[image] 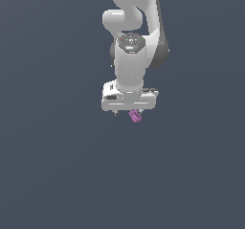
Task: Pick up the object and move it to a goal position.
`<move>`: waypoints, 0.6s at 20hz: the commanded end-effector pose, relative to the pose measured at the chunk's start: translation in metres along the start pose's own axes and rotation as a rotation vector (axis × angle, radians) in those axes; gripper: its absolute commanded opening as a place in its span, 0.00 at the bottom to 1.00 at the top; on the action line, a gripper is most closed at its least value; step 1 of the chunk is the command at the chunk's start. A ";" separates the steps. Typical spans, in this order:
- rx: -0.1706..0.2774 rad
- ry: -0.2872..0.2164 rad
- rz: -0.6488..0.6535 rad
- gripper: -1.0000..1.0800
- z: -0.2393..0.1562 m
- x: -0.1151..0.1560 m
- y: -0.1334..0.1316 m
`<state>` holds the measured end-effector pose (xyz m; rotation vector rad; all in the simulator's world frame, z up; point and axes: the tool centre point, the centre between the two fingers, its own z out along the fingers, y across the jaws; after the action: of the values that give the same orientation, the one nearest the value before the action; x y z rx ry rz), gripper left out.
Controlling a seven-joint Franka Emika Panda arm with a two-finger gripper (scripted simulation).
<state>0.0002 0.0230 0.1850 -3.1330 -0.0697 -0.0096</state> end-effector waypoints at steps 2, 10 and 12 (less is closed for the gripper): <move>0.000 -0.001 0.001 0.96 0.000 0.000 0.000; 0.003 -0.028 0.048 0.96 0.007 -0.005 0.018; 0.004 -0.031 0.054 0.96 0.007 -0.005 0.020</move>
<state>-0.0038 0.0041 0.1782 -3.1308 0.0059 0.0346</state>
